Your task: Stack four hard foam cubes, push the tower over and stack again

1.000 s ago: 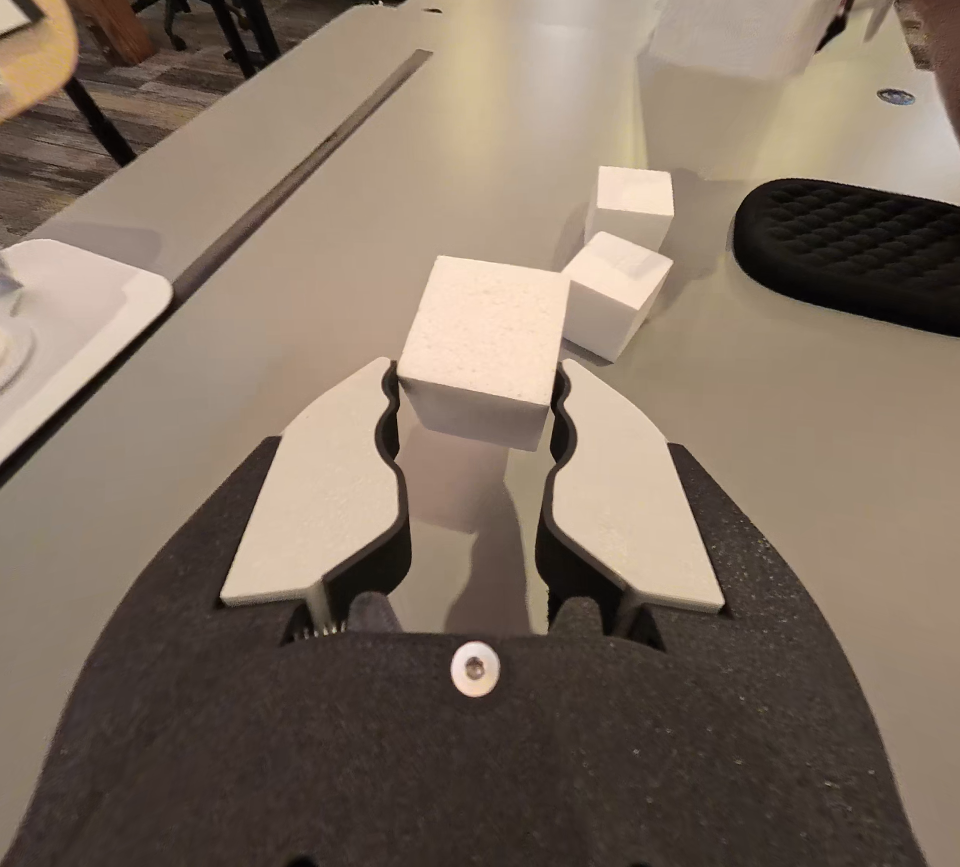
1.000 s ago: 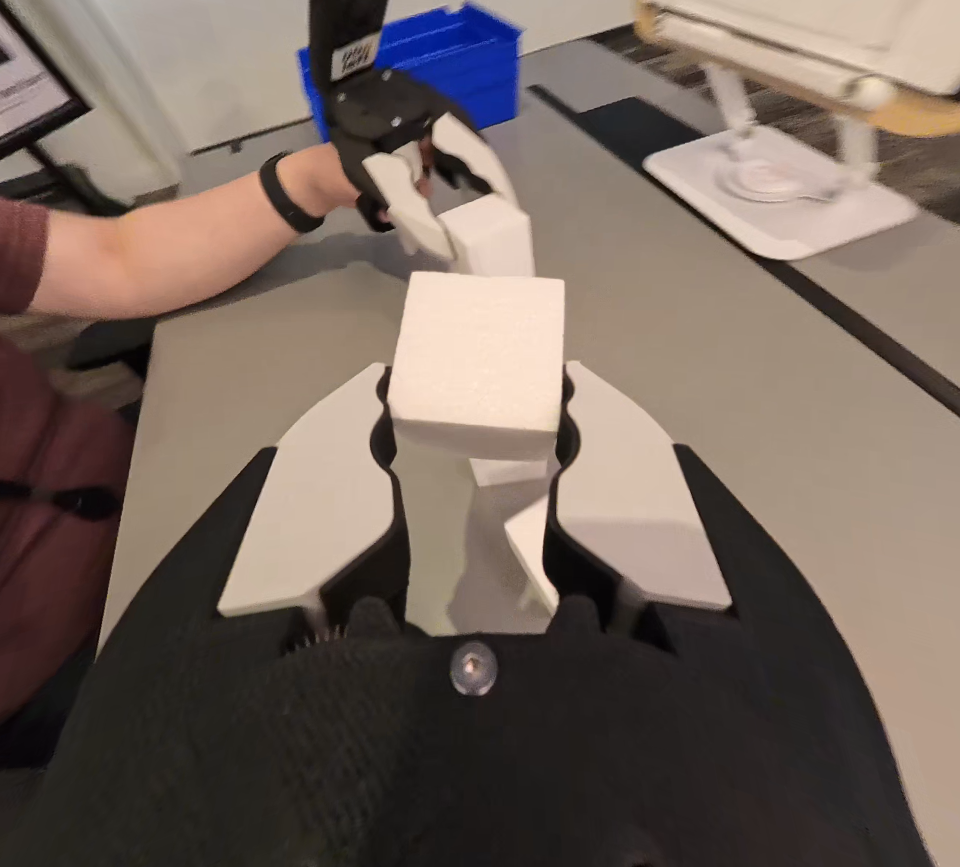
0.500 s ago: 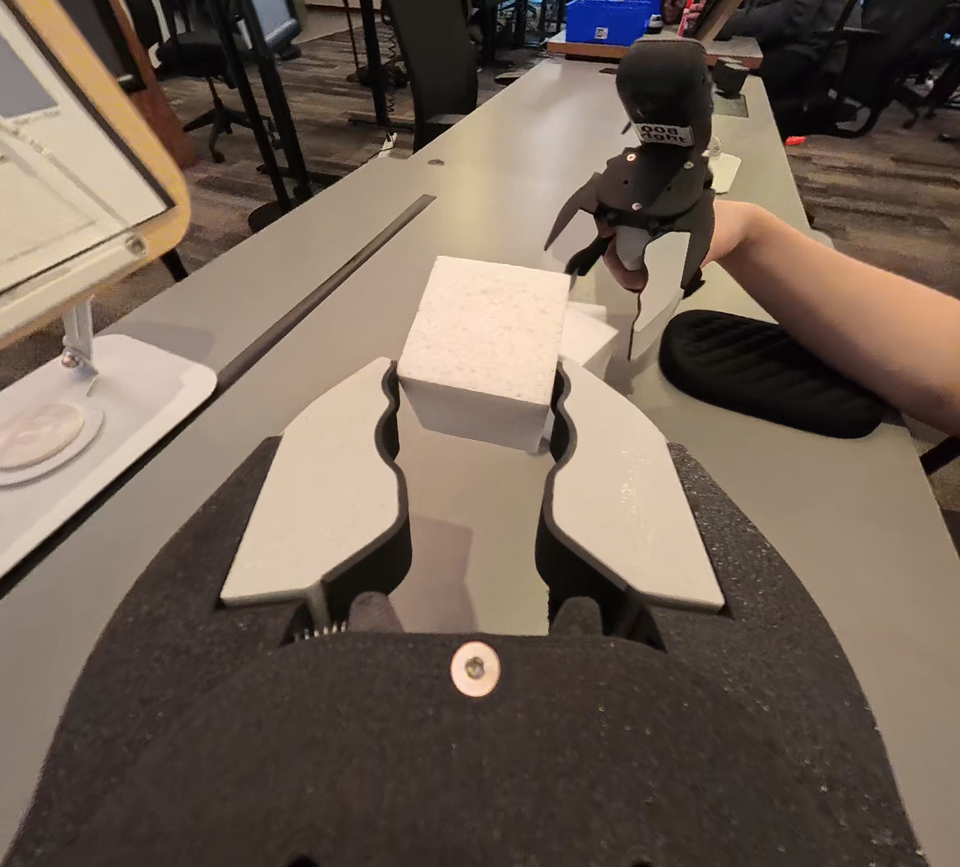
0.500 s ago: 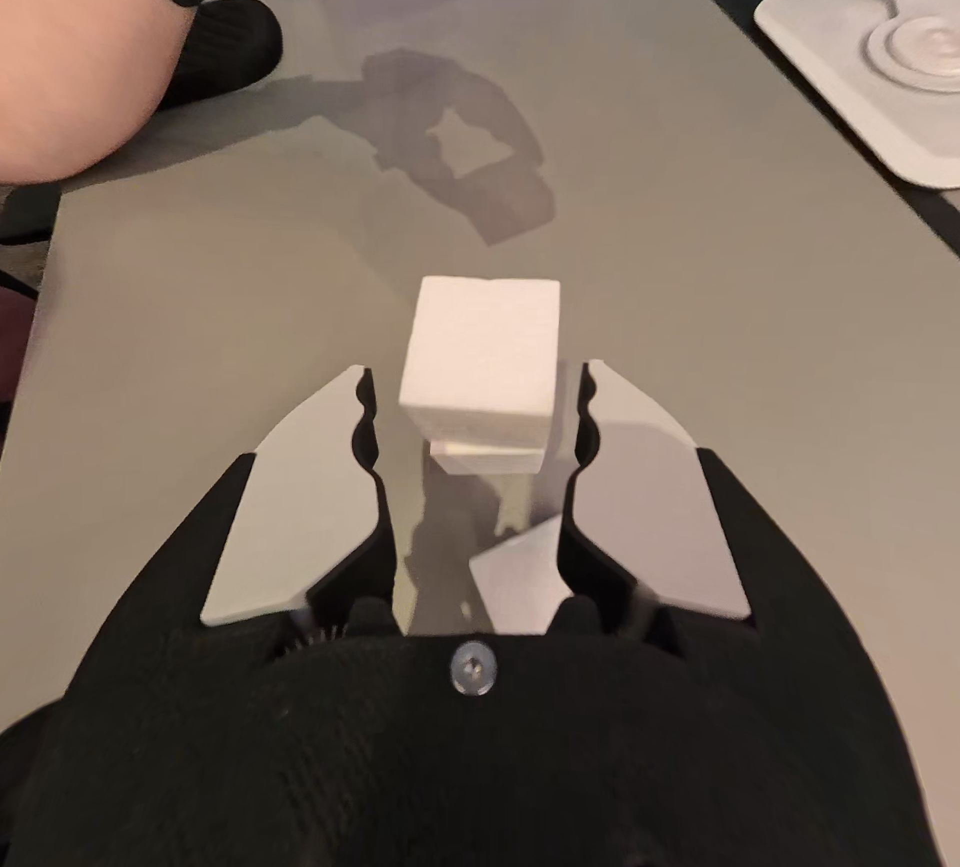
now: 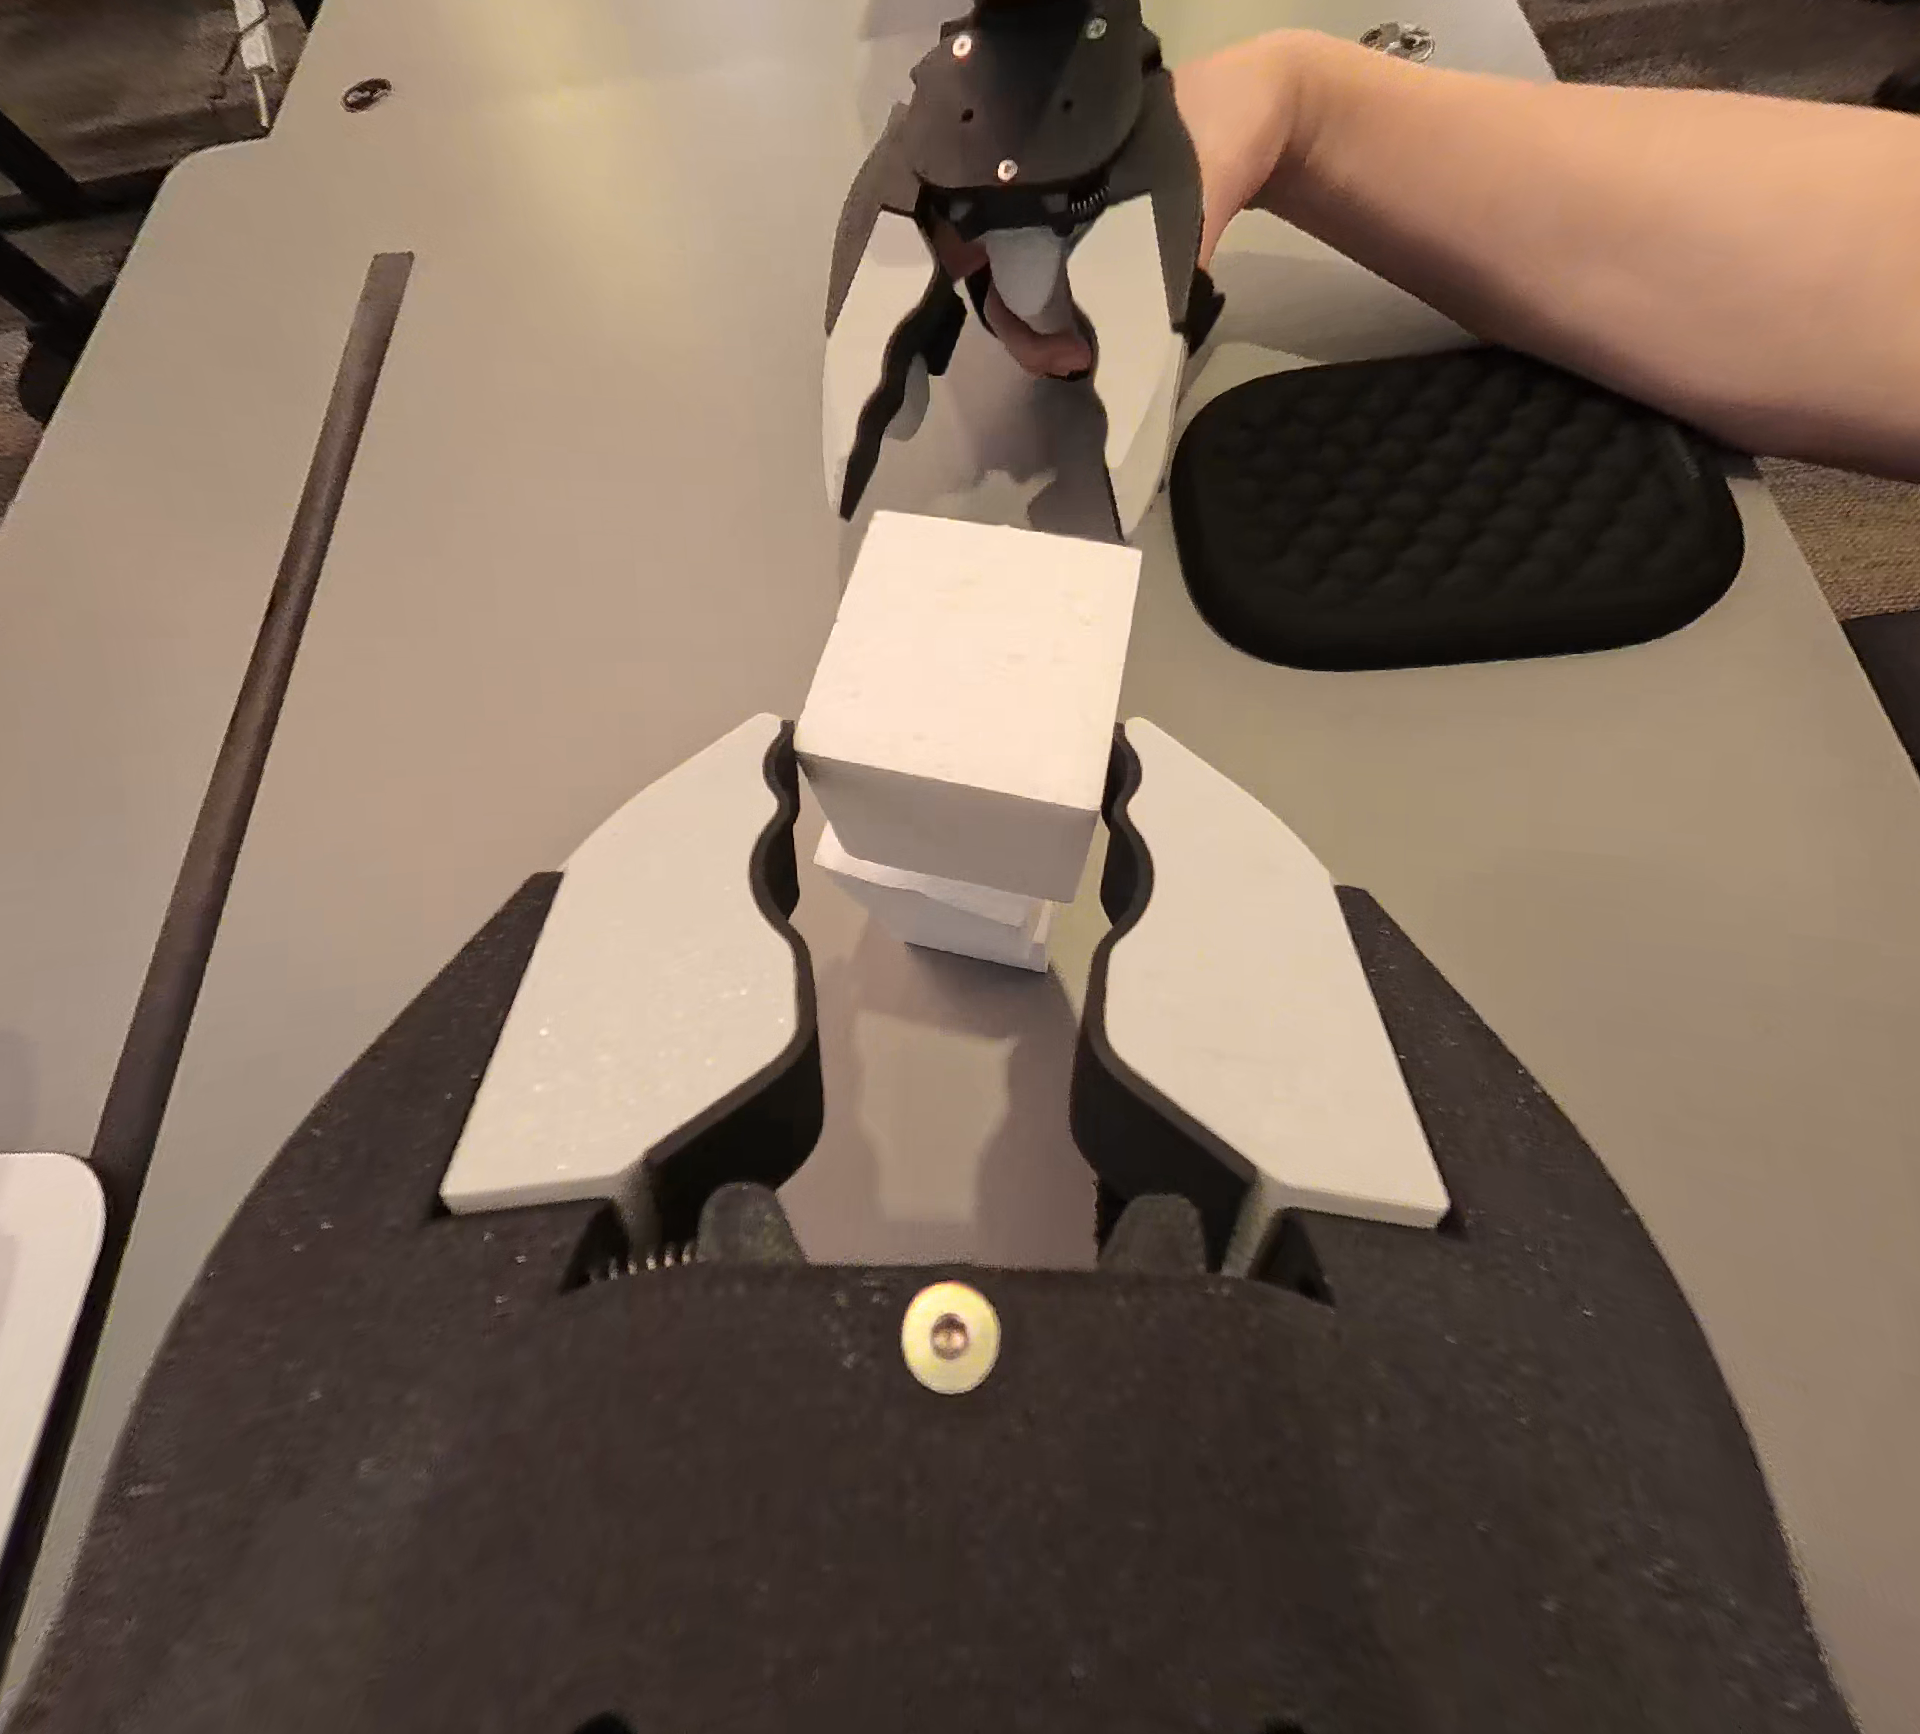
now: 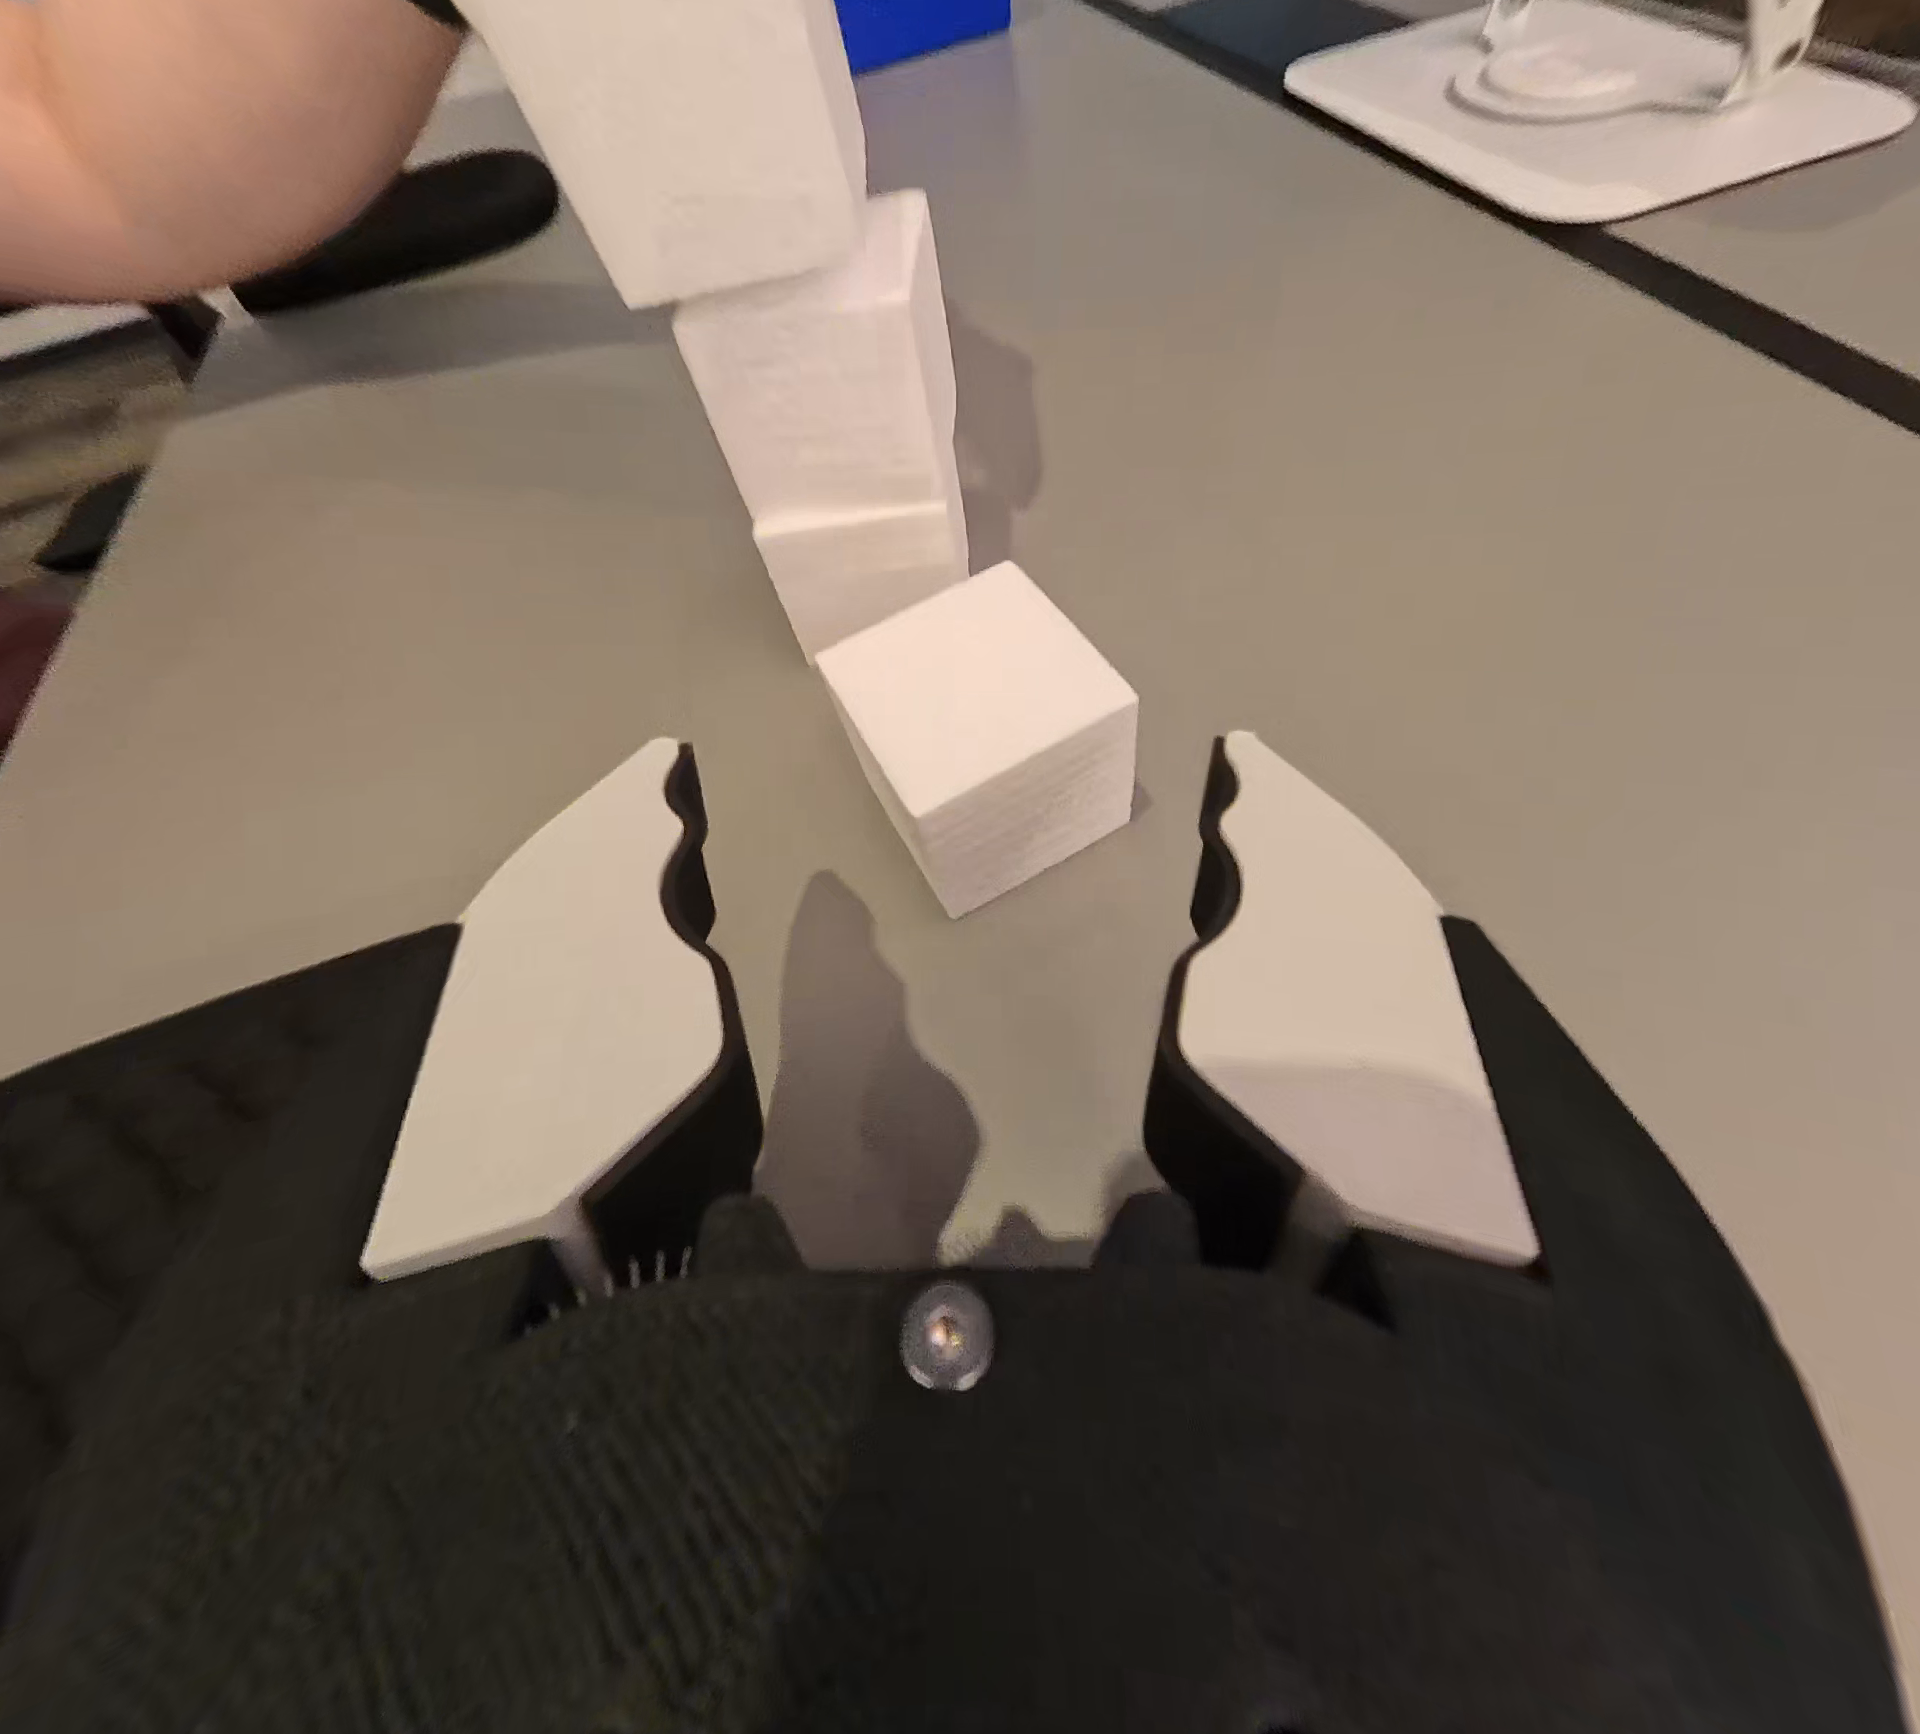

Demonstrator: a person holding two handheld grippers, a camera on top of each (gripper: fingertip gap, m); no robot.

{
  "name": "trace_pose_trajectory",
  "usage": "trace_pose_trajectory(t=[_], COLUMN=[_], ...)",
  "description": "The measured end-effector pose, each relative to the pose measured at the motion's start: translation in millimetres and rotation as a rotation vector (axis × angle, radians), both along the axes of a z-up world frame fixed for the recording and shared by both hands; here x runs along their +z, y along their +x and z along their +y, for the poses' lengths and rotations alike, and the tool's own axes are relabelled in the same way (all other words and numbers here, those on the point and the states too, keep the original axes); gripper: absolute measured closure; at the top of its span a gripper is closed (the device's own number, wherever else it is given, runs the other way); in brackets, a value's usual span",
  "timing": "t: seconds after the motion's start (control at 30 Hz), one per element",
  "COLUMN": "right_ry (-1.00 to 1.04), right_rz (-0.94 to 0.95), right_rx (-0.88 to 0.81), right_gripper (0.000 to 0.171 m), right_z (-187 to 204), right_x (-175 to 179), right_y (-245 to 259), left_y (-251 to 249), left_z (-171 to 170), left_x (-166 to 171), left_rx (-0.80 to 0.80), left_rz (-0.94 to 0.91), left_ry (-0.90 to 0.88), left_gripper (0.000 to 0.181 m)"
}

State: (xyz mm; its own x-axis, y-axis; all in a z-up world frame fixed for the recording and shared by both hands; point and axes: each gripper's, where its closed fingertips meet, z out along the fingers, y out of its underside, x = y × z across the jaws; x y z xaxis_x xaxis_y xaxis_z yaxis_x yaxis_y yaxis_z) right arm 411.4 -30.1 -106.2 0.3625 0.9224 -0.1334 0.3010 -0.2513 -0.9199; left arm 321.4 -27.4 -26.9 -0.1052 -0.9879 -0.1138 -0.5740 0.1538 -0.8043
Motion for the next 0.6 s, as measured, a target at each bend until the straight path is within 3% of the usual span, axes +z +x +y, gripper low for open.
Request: trace_pose_trajectory(t=[0.17, 0.27, 0.43, 0.5, 0.6], right_ry=[0.020, 0.007, 0.024, 0.032, 0.046], right_rz=[-0.112, -0.152, -0.214, -0.203, -0.125], right_rx=[0.032, 0.034, 0.059, 0.031, -0.073], right_gripper=[0.078, 0.082, 0.107, 0.107, 0.107], right_z=[7.2, 10.6, 8.9, 10.9, 16.2], right_x=[-14.8, -24.9, -30.6, -23.7, 14.6], right_y=[-12.2, -16.5, -20.1, -14.6, -4.4], left_y=[-2.0, -3.3, -15.7, -30.5, -63.8], left_z=[4.3, 6.5, 2.3, 1.4, 11.2], left_x=[-11.3, -17.6, 7.5, 18.0, 19.4], left_rx=[0.006, 0.027, 0.064, 0.098, 0.195], left_rz=[0.007, 0.015, -0.130, -0.196, -0.217], left_ry=[-0.021, -0.061, -0.073, -0.070, 0.006], left_gripper=[0.121, 0.093, 0.088, 0.091, 0.095])
